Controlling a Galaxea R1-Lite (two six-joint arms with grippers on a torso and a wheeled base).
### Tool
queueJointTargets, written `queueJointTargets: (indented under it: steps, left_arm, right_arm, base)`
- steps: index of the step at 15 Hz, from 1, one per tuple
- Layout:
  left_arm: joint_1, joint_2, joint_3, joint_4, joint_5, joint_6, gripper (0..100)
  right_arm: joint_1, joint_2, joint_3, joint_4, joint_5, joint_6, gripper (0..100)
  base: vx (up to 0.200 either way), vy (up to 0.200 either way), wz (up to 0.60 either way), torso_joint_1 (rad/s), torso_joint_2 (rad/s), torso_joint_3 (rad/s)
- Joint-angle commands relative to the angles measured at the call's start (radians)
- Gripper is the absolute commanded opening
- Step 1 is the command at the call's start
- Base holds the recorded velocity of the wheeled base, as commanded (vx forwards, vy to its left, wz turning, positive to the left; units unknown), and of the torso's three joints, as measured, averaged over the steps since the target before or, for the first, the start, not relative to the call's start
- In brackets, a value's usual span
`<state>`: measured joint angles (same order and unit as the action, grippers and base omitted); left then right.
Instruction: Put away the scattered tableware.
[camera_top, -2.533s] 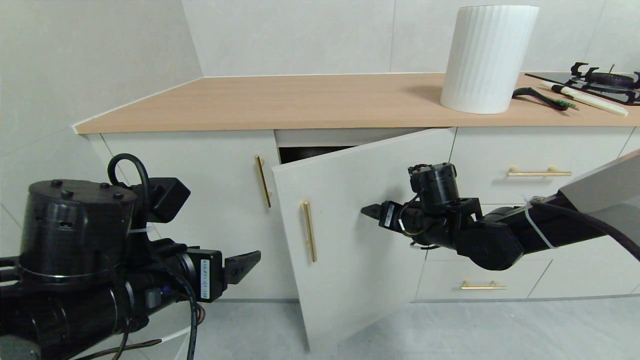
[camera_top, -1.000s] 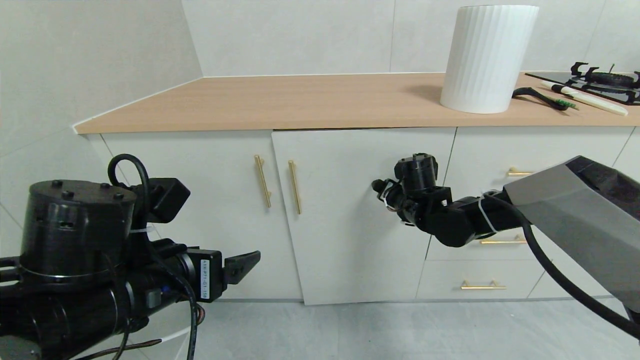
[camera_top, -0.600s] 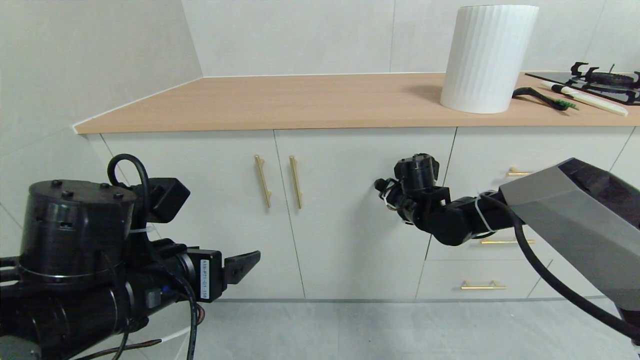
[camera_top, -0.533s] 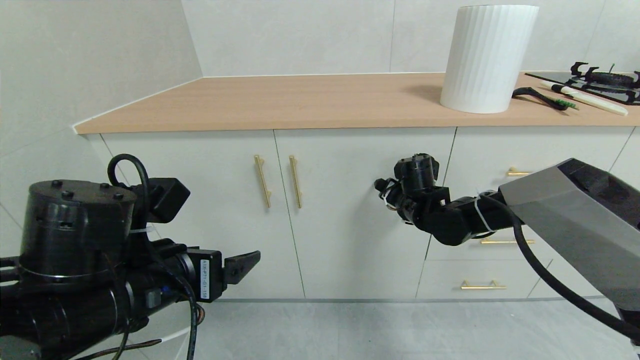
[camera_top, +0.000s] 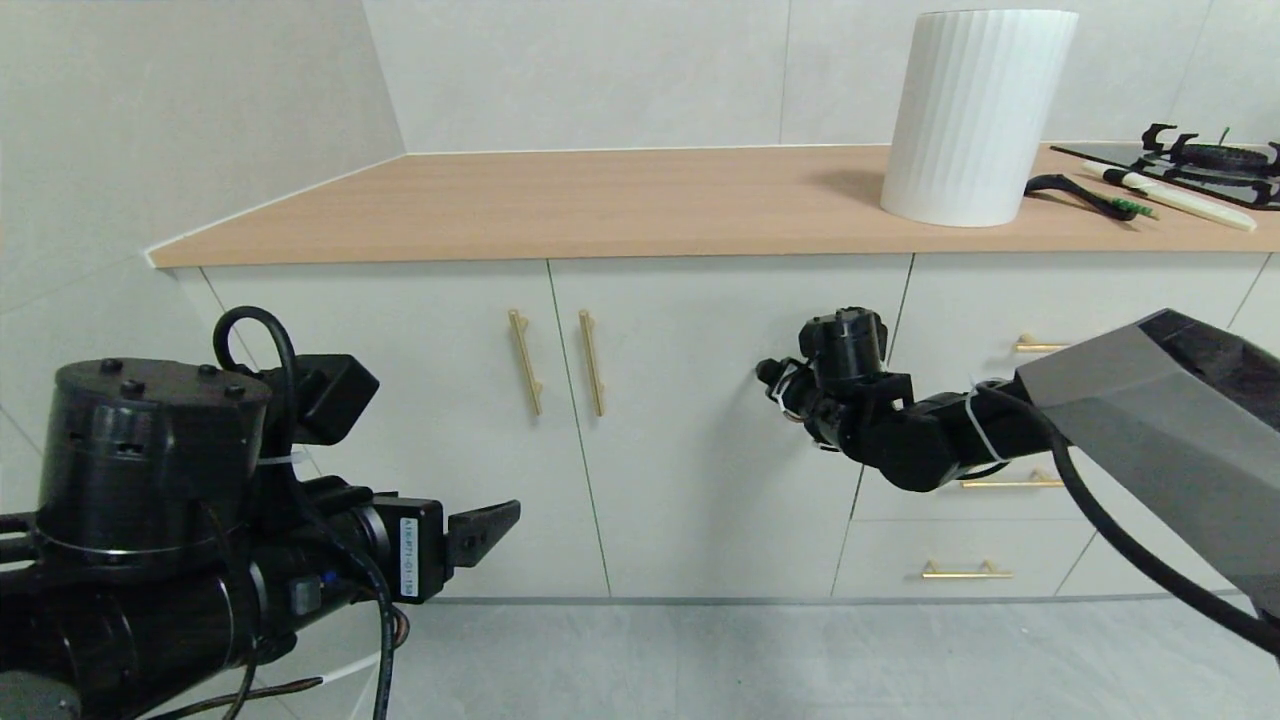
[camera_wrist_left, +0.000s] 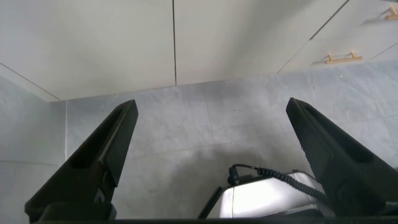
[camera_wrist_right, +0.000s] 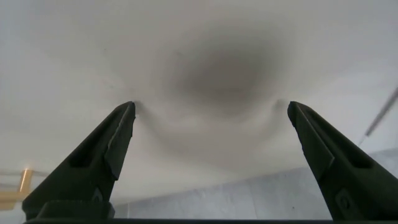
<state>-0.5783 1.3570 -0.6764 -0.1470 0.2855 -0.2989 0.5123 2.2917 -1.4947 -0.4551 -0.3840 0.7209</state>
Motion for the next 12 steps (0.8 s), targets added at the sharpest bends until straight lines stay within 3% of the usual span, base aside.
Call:
queueJointTargets:
  steps: [1, 4, 6, 10, 12]
  left_arm:
    - [0.000, -0.001, 0.000, 0.000, 0.001, 0.000, 100]
    - [0.000, -0.003, 0.000, 0.000, 0.000, 0.000, 100]
    - [0.000, -0.022, 0.001, 0.000, 0.000, -0.002, 100]
    - [0.058, -0.153, 0.009, 0.000, 0.000, 0.001, 100]
    - [0.075, -0.234, 0.047, 0.001, 0.000, 0.003, 100]
  right_arm:
    - [0.020, -0.143, 0.131, 0.003, 0.086, -0.003, 100]
    - [0.035, -0.359, 0.369, -0.004, 0.286, -0.069, 100]
    - [0.035, -0.456, 0.438, -0.004, 0.332, -0.101, 100]
    - [0.009, -0.735, 0.610, -0.005, 0.313, -0.159, 100]
    - [0.005, -0.857, 0.680, -0.005, 0.255, -0.201, 100]
  base:
    - [0.000, 0.000, 0.00, 0.000, 0.00, 0.000]
    - [0.000, 0.000, 0.00, 0.000, 0.00, 0.000]
    - [0.000, 0.000, 0.00, 0.000, 0.00, 0.000]
    - [0.000, 0.000, 0.00, 0.000, 0.00, 0.000]
    - [0.000, 0.000, 0.00, 0.000, 0.00, 0.000]
